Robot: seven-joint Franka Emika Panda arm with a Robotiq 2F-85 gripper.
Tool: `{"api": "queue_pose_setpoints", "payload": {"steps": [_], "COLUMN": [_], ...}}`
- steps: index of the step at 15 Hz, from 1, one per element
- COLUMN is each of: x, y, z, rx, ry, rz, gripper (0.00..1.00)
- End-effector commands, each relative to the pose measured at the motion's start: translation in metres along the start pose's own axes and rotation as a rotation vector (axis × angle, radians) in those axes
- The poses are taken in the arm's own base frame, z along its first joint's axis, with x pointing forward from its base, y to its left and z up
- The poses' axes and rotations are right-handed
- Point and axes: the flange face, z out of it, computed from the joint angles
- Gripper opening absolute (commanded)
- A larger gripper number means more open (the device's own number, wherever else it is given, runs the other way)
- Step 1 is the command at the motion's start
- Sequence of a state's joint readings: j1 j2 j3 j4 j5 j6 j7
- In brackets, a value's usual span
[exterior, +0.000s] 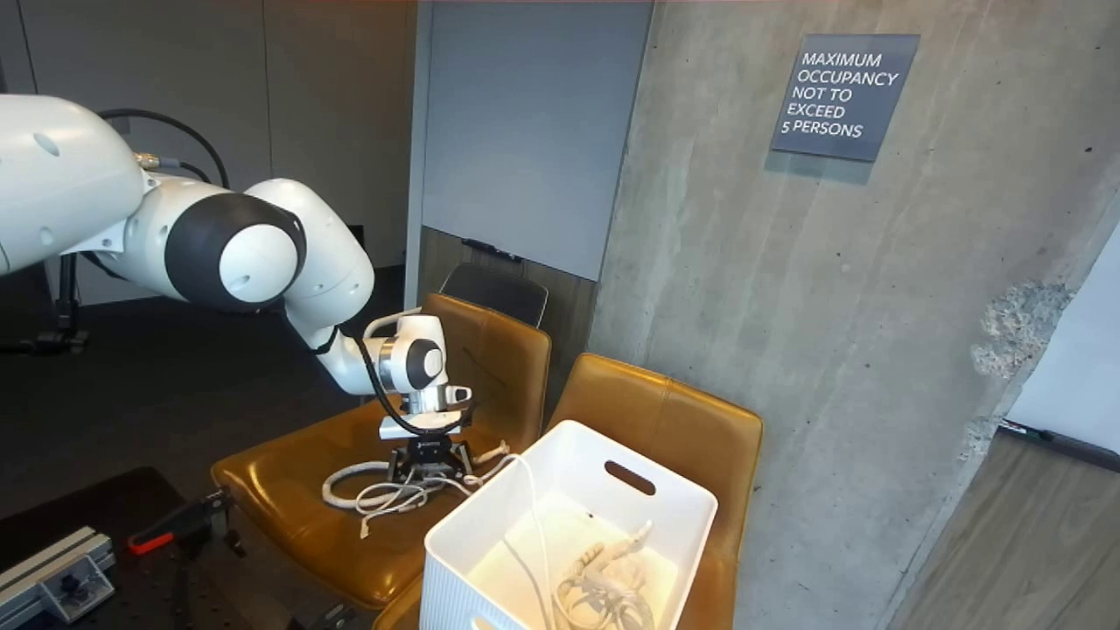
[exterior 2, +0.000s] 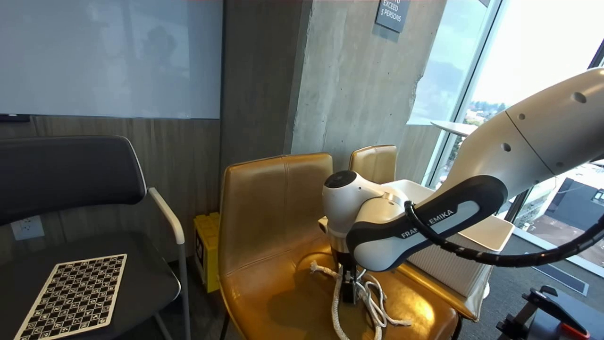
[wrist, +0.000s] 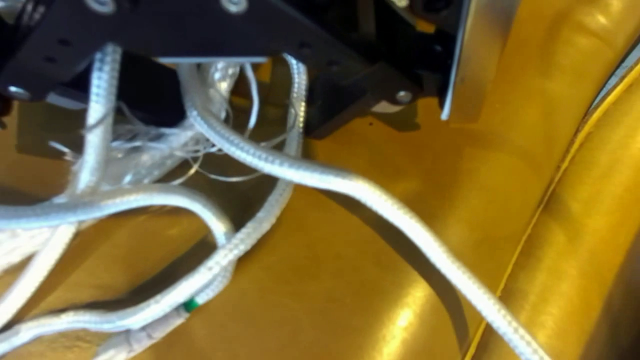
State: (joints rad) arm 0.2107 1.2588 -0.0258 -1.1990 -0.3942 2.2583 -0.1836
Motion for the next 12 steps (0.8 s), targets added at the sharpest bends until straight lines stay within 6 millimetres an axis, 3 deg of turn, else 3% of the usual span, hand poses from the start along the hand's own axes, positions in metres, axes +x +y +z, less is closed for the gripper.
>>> {"api": "queue_pose_setpoints", "payload": {"steps": [1,6,12], "x": [-0.008,-0.02,-0.042], "y": [0.017,0.034,0.036], "z": [0.003,-0.021,-0.1], "rx": [0.001,-0.025,-0.048], "ry": [-0.019,-0.003,0.063], "rz": [0.033,0.05,0.06], "gripper": [0.35,0.01,0.0]}}
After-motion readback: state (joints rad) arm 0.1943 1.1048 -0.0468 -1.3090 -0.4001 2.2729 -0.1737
